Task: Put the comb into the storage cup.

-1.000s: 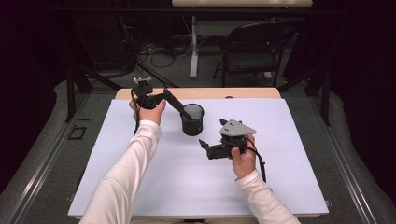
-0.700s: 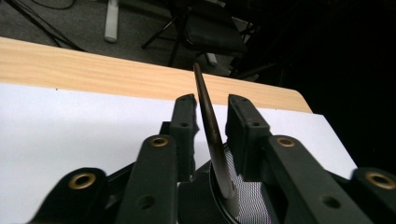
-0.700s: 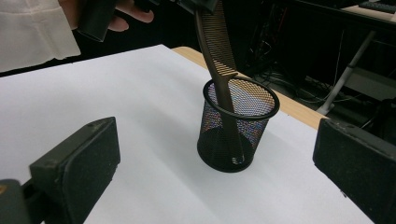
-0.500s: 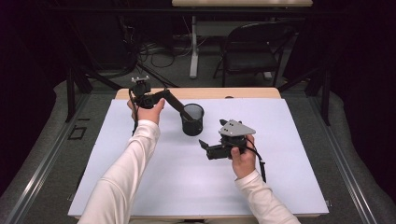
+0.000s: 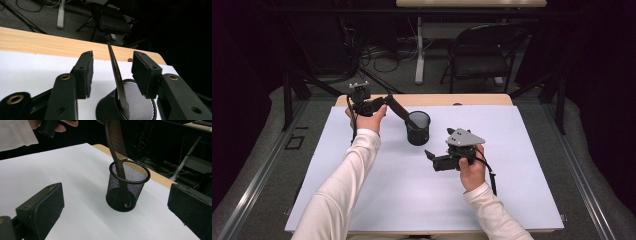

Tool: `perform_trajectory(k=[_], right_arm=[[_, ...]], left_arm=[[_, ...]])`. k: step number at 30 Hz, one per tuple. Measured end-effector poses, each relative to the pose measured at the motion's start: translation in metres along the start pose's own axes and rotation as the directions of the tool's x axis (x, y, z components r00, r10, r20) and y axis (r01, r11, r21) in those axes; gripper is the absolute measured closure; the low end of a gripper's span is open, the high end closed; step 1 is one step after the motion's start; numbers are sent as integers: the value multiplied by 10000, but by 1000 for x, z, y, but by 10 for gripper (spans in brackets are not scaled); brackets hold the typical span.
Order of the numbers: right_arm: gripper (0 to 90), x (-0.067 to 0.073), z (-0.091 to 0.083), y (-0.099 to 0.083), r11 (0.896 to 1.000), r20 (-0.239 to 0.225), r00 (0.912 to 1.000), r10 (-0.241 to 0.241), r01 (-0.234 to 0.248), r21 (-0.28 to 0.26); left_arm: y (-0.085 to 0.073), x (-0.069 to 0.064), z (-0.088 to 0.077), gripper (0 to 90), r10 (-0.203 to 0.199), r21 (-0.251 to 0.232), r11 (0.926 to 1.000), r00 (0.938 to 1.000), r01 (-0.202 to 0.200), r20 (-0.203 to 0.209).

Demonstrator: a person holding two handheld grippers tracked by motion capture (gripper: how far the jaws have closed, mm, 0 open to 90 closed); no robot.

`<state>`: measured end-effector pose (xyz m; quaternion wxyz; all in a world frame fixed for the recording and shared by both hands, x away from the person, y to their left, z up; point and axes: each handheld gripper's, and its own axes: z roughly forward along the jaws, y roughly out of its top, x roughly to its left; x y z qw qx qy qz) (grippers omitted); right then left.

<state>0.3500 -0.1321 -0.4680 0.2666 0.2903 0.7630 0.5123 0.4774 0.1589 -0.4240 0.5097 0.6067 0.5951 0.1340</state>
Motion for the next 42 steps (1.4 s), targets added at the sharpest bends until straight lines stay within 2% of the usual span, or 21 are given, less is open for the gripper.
perform_trajectory(k=[5,7,14,15,18,19,23,28,29,32,34,42], right_arm=[[4,0,0,0,10000,19,10000,-15,15,32],[4,0,0,0,10000,15,10000,-24,24,48],[4,0,0,0,10000,14,10000,-28,27,34],[4,0,0,0,10000,19,10000,-44,44,43],[4,0,1,0,10000,18,10000,-51,51,46],[4,1,1,0,10000,16,10000,-45,45,48],[4,1,2,-1,9999,3,10000,-59,59,88],[4,1,2,-1,9999,7,10000,-69,69,111],[4,1,2,-1,9999,16,10000,-77,77,108],[4,1,2,-1,9999,27,10000,-66,66,104],[4,1,2,-1,9999,37,10000,-70,70,109],[4,1,2,-1,9999,56,9999,-91,90,101]], left_arm=[[0,2,-2,432,31,-212,9998,10000,-31,12],[0,3,-4,410,170,-304,9994,9998,-171,-40],[1,7,-9,363,642,-178,9977,9975,-647,-293],[2,8,-11,362,867,-82,9962,9954,-870,-400],[2,9,-12,357,998,-6,9950,9941,-999,-418],[2,9,-13,357,1121,110,9937,9929,-1118,-403],[2,12,-14,357,1200,196,9926,9924,-1195,-266],[2,13,-17,358,1458,85,9893,9893,-1458,-68],[3,12,-19,358,1615,-3,9869,9868,-1615,-85],[3,12,-22,359,1752,-65,9845,9845,-1752,7],[4,12,-26,358,1948,-38,9808,9808,-1949,-99],[5,17,-37,351,1970,-48,9804,9801,-1969,238]])
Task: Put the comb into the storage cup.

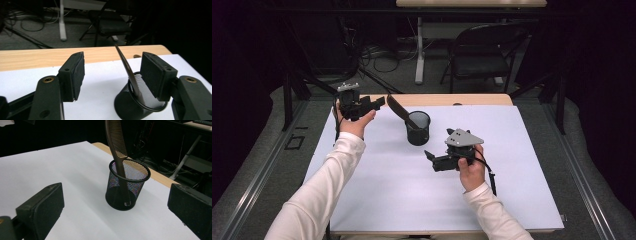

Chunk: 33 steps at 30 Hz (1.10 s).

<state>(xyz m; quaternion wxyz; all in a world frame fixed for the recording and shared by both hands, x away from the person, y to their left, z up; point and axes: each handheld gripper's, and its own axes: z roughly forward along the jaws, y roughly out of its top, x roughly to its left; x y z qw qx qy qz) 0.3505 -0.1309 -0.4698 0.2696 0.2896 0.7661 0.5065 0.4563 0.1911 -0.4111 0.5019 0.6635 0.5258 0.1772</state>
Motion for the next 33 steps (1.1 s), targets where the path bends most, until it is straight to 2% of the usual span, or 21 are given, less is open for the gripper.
perform_trajectory(k=[4,7,17,19,26,33], right_arm=[[4,0,0,0,10000,-5,10000,-12,12,1],[4,1,0,0,10000,-25,10000,-63,63,21],[4,1,0,0,9999,-44,9999,-92,92,69],[4,1,0,1,9999,-32,9999,-113,113,126],[4,0,-3,1,9995,-149,9999,-11,16,324],[4,-1,-9,2,9992,-227,9997,12,-3,387]], left_arm=[[-2,4,-7,328,98,-10,10000,9999,-98,58],[-5,8,-14,304,373,-188,9991,9992,-370,145],[-5,16,-31,238,464,-317,9985,9977,-448,503],[-6,17,-35,219,355,-361,9988,9976,-334,592],[-8,18,-43,181,192,-124,9998,9970,-183,756],[-11,13,-51,160,492,-16,9988,9918,-494,1176]])
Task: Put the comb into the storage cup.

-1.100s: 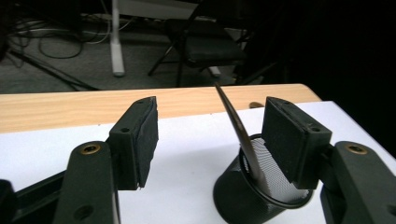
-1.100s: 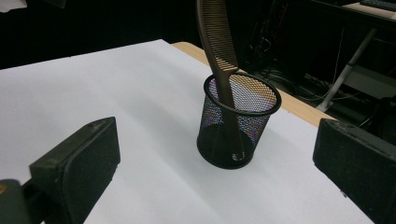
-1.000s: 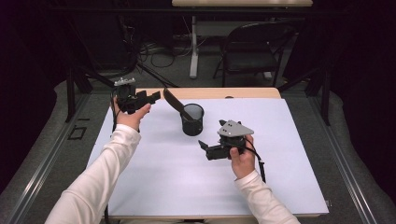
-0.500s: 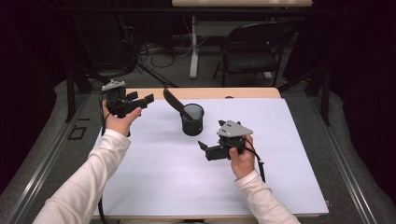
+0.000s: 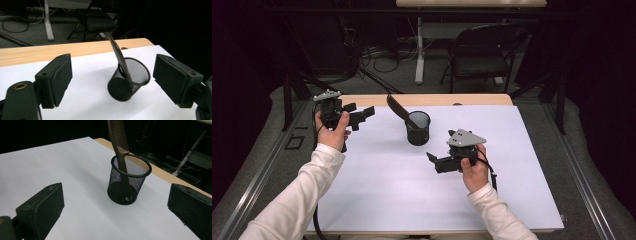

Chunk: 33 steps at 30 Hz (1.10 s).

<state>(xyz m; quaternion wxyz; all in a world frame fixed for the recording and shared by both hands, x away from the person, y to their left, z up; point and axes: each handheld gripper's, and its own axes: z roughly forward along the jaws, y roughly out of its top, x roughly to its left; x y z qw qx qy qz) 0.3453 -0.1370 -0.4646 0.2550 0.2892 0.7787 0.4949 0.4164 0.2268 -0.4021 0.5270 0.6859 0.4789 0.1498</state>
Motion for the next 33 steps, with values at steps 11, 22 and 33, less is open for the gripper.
perform_trajectory(k=[11,22,33], right_arm=[[4,0,-13,1,9996,-365,9990,247,-243,125],[4,0,-21,-1,9985,-567,9971,509,-498,210],[4,-2,-31,-7,9979,-466,9975,529,-511,390]], left_arm=[[-8,-14,-12,96,585,-80,9983,9963,-581,629],[-25,-22,-14,23,679,164,9973,9879,-709,1395],[-44,-30,-18,9,1701,591,9812,9681,-1836,1841]])
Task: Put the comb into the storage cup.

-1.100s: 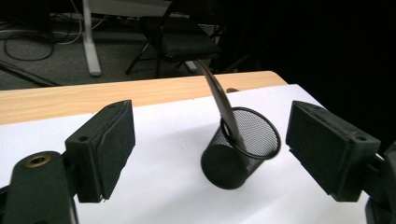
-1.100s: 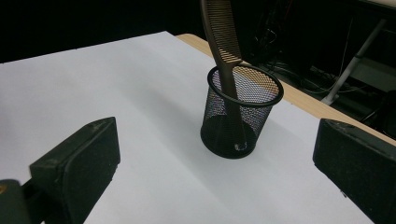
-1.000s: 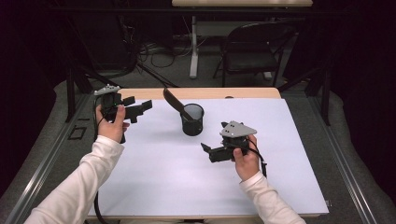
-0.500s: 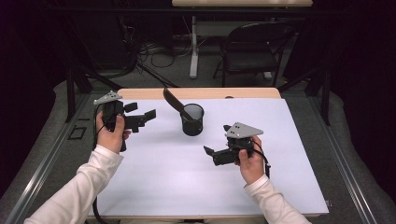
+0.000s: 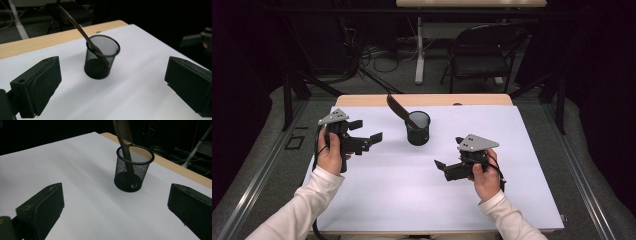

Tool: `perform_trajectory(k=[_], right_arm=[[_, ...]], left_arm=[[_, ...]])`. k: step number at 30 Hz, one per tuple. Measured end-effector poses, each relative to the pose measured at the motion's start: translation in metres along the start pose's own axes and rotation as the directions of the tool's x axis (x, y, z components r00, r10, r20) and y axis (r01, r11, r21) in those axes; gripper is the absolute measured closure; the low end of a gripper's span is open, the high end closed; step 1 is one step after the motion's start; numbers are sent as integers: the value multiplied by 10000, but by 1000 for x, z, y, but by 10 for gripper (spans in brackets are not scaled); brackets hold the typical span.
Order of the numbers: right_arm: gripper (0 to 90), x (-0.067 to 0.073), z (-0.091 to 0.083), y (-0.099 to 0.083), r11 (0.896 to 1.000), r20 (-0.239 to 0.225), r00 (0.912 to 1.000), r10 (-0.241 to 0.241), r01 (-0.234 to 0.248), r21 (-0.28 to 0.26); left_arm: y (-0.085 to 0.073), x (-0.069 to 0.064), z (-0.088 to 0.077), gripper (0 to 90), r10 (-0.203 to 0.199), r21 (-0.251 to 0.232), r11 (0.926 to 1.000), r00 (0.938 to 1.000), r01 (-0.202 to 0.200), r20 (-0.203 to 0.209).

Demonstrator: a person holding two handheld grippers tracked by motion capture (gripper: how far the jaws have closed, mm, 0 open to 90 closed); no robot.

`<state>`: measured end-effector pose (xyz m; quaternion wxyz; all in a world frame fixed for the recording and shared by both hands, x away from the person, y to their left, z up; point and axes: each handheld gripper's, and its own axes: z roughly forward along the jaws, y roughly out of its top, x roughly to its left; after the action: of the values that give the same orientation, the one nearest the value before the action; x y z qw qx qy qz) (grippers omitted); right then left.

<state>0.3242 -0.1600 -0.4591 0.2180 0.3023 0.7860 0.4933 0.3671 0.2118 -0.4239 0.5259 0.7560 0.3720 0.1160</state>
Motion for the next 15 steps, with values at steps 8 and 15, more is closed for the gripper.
perform_trajectory(k=[8,15], right_arm=[[4,-3,-10,-6,10000,81,10000,41,-42,34],[4,-4,-19,-12,9999,142,9998,115,-115,50]], left_arm=[[-15,-10,-1,6,268,69,9996,9975,-273,648],[-28,-11,-4,6,242,102,9996,9961,-252,843]])
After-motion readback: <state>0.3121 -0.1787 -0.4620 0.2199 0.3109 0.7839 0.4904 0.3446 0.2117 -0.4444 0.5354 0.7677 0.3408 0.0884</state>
